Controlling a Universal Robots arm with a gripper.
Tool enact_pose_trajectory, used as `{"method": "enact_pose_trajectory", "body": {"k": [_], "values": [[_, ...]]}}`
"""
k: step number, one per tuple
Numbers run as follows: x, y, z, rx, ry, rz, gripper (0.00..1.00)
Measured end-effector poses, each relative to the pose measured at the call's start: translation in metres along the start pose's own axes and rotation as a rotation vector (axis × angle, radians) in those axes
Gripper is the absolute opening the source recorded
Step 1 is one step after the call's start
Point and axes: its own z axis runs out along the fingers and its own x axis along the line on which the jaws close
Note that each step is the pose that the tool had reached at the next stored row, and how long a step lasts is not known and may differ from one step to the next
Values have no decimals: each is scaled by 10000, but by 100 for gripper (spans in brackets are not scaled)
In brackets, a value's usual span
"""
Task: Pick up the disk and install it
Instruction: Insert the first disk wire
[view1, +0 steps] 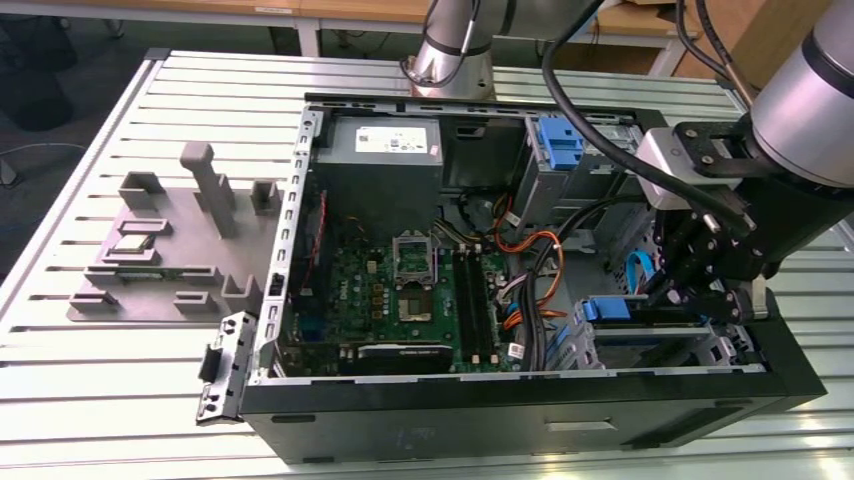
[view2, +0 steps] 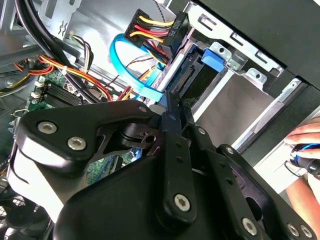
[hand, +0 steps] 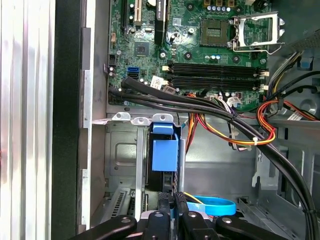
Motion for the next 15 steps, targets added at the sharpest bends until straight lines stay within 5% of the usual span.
{"method": "enact_pose_trajectory", "body": {"k": [15], "values": [[0, 6, 15, 62, -37, -8, 16]]}}
